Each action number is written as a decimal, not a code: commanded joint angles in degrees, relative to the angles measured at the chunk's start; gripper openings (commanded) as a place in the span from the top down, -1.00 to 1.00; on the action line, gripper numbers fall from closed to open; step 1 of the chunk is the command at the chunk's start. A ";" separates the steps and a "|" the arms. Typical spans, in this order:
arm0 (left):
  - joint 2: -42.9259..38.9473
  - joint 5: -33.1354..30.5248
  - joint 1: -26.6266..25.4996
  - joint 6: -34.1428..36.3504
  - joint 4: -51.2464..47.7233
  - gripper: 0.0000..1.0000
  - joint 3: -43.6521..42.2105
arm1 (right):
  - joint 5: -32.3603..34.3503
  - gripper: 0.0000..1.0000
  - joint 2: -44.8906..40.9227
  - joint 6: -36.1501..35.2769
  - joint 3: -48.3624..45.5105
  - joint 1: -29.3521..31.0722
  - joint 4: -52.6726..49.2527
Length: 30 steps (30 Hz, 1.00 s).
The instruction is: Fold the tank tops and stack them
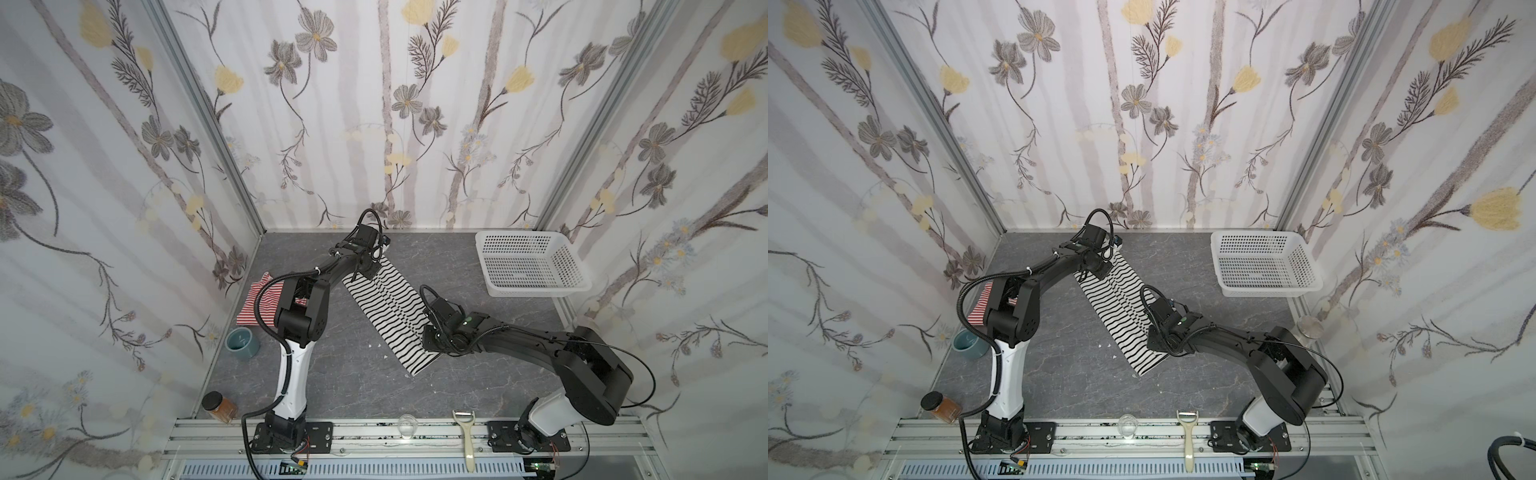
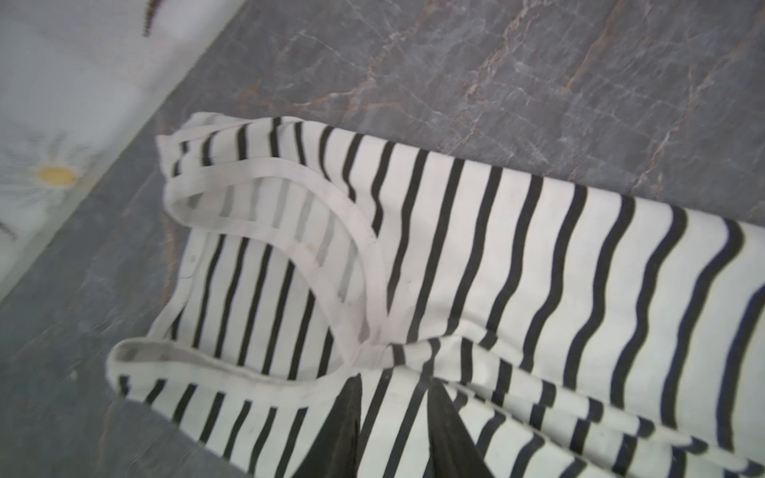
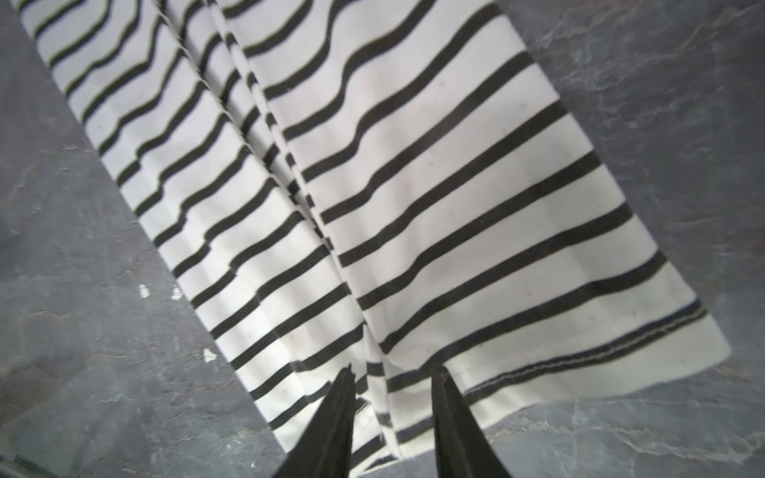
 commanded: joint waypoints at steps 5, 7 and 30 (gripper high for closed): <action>-12.16 6.84 0.21 -4.35 -0.62 0.39 -11.09 | 0.54 0.32 -0.01 -4.12 3.16 -5.01 -0.98; -13.76 7.70 0.14 -5.41 -0.35 0.40 -14.72 | 0.67 0.32 1.63 -5.73 3.87 -6.57 -0.05; -6.55 5.44 -0.04 -5.67 4.31 0.38 -20.80 | -0.95 0.36 6.69 -2.29 -4.10 -4.73 7.26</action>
